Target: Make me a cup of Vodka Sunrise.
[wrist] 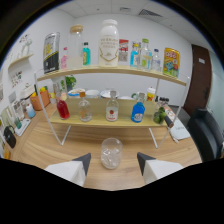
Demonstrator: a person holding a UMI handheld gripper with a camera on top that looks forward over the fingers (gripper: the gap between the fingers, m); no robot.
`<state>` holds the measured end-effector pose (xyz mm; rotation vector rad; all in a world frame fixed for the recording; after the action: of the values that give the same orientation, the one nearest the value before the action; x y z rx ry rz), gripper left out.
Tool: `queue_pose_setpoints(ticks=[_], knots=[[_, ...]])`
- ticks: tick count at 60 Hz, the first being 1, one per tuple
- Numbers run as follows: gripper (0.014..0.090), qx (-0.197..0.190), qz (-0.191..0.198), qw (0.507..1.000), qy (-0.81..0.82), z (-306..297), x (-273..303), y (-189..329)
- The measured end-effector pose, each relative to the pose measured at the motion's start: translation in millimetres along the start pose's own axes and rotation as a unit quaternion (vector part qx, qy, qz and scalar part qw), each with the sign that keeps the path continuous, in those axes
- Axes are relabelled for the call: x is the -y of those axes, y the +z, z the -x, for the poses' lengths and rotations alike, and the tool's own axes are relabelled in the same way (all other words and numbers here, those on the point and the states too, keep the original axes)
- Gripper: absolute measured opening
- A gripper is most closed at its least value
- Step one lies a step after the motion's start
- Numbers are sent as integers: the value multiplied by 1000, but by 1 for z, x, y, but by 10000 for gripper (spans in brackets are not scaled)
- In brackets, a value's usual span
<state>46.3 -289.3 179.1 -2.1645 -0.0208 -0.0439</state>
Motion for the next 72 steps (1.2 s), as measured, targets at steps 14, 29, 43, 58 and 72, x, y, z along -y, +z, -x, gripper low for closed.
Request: queue_pose_setpoints(ticks=[14, 29, 43, 58, 72], knots=[[865, -27, 3, 1000, 8, -2, -5, -15], [850, -4, -1, 1000, 26, 51, -24, -34], [866, 43, -96, 993, 51, 133, 29, -12], [858, 37, -145, 988, 47, 167, 88, 47], [757, 28, -167, 985, 19, 183, 116, 109]])
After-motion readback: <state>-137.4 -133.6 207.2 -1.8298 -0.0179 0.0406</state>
